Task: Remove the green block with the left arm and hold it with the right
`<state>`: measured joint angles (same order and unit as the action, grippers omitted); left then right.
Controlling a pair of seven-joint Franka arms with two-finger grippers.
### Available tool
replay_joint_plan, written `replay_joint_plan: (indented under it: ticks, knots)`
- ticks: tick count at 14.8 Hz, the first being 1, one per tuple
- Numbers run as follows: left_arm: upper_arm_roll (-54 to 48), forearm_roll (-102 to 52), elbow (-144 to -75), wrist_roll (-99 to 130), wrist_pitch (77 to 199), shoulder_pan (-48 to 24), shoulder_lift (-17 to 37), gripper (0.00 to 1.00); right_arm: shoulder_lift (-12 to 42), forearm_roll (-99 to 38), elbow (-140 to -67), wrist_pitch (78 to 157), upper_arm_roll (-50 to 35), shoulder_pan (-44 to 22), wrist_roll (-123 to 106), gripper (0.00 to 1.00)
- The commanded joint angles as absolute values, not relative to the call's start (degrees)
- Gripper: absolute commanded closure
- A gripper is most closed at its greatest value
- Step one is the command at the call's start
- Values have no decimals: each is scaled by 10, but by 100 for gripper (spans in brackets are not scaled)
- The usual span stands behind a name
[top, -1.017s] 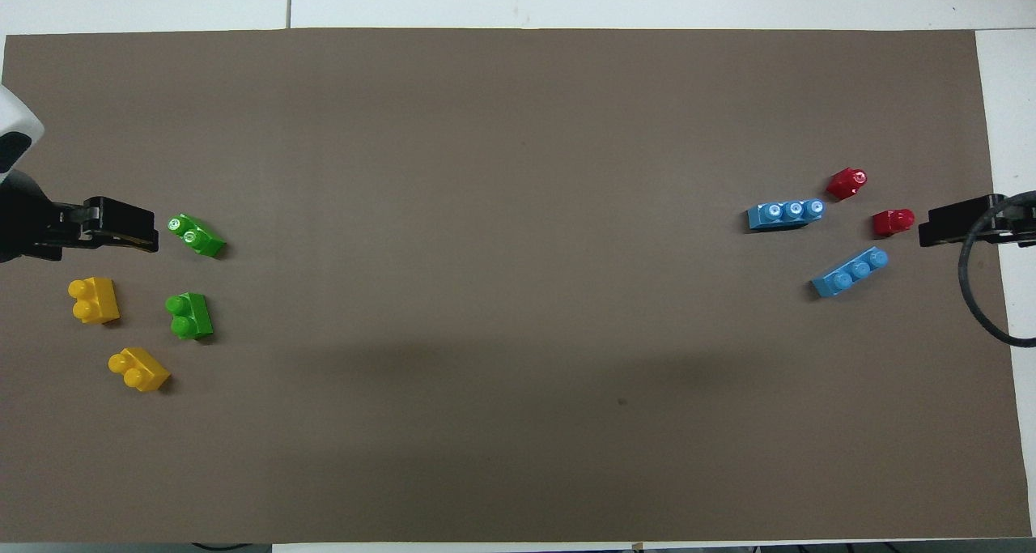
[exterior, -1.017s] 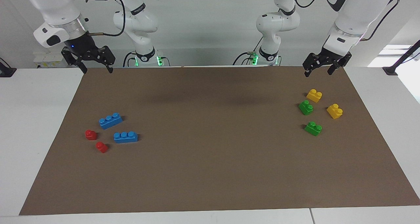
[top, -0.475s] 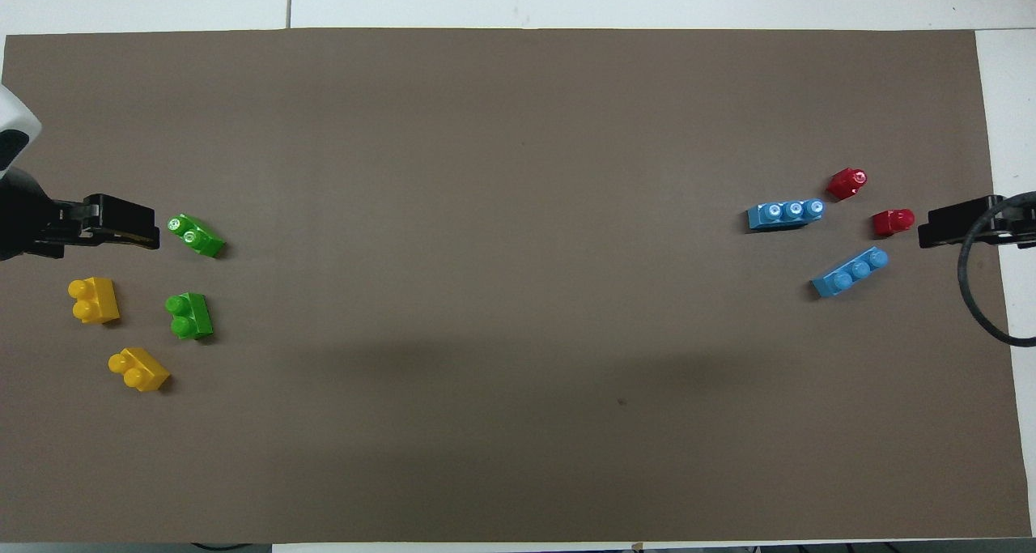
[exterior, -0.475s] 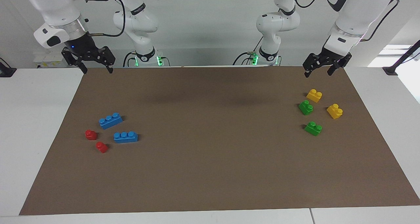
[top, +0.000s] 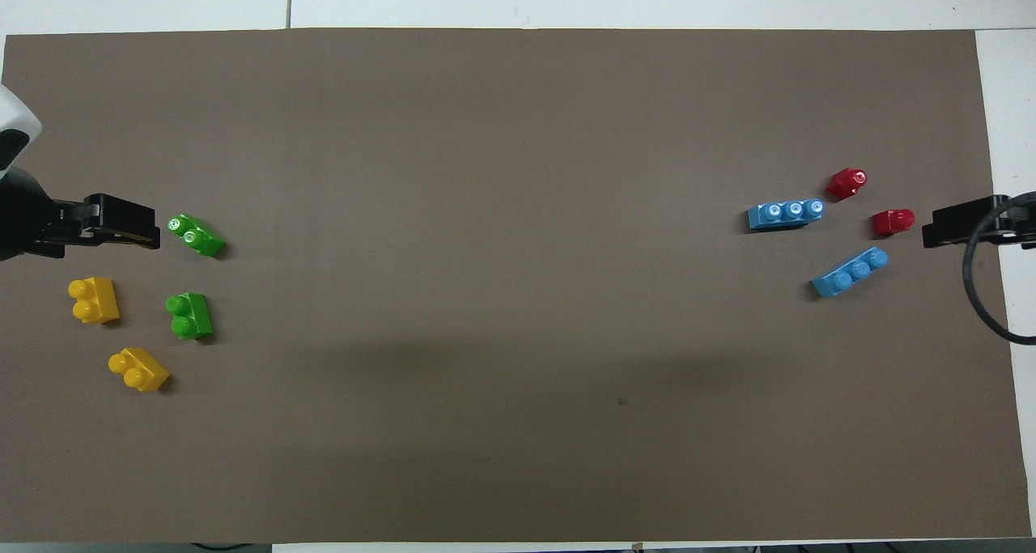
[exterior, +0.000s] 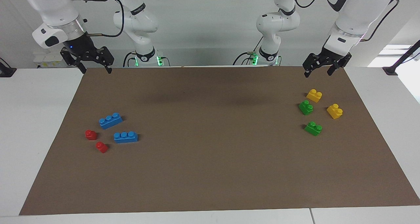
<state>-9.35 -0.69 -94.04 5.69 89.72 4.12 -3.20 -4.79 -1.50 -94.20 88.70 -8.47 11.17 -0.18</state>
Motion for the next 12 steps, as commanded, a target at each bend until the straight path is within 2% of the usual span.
replay_joint_plan:
  ticks: [1, 12]
  knots:
    - [-93, -18, -961, 52, 910, 44, -49, 0, -59, -11, -952, 882, -89, 119, 7, 0]
    - [-93, -18, -961, 52, 910, 40, -49, 0, -62, -11, -956, 882, -89, 116, 19, 0]
